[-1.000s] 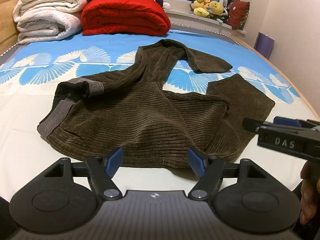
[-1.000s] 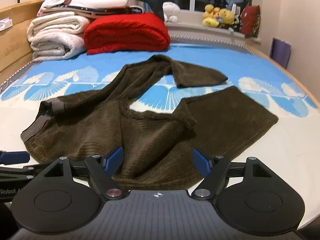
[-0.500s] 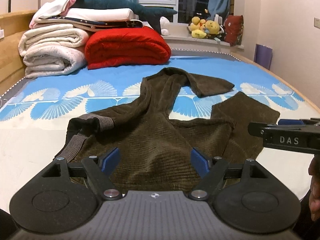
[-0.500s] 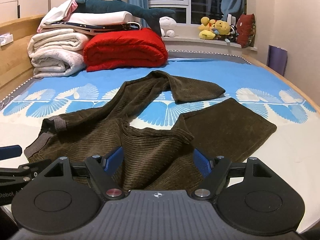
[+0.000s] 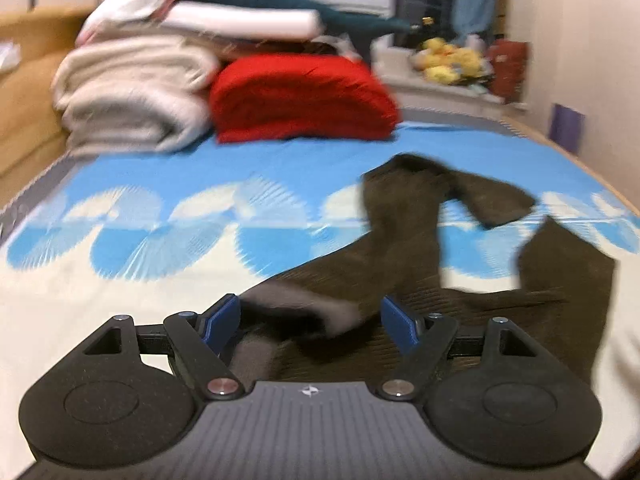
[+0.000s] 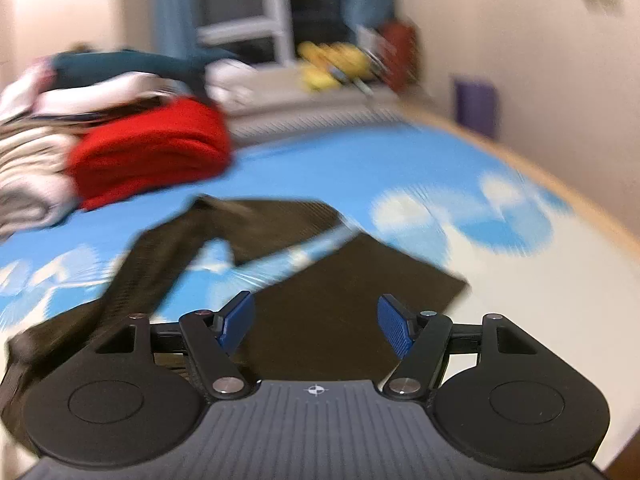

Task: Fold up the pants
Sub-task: 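Grasp the grey waistband with the left tool while the right tool grasps a leg hem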

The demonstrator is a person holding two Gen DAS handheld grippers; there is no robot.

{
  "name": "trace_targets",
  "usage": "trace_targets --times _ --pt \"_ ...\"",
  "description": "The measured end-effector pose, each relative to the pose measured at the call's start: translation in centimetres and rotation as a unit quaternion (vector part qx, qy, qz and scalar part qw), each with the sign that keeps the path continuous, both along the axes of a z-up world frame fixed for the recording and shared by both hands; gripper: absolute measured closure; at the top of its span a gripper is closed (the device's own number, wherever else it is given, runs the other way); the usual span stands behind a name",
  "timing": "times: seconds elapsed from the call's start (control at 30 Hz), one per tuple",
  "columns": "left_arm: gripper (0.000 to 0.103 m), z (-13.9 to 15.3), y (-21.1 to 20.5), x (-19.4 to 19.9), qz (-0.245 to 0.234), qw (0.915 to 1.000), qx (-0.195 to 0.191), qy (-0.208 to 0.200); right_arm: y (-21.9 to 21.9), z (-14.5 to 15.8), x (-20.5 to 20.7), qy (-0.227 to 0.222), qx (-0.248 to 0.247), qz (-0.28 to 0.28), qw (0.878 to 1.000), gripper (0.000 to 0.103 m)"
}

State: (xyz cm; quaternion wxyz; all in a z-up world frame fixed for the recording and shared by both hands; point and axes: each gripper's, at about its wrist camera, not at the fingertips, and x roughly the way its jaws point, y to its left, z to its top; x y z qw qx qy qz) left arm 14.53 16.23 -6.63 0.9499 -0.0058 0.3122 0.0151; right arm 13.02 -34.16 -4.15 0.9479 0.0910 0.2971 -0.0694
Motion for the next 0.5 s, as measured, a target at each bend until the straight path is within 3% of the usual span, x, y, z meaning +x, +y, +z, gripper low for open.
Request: trace_targets --times 0.1,0.17,0.23,0.3,0.5 --pt "0.036 -3.6 3.3 2.6 0.053 0.9921 0.000 0.114 -3.1 -3.7 2.3 0.056 0.048 -0.033 0.997 0.033" --pt "0.034 -4.1 5.3 3.2 0.073 0.9887 -0.049 0.121 -4.2 -6.9 3.6 0.107 0.075 -0.043 0.991 0.033" --pt "0.031 -4.5 6.6 4.1 0.085 0.9858 -0.064 0.130 -4.8 -9.3 5.5 0.161 0.112 -0.044 0.980 0.033" --pt "0.031 -5.2 7.1 5.0 0.097 0.9836 -0.055 0.142 -5.8 -10.6 7.0 0.172 0.133 -0.066 0.974 0.033" --pt "0.019 -7.4 7.6 7.0 0.096 0.9765 -0.065 0.181 -6.7 -13.9 10.8 0.195 0.125 -0.118 0.966 0.033"
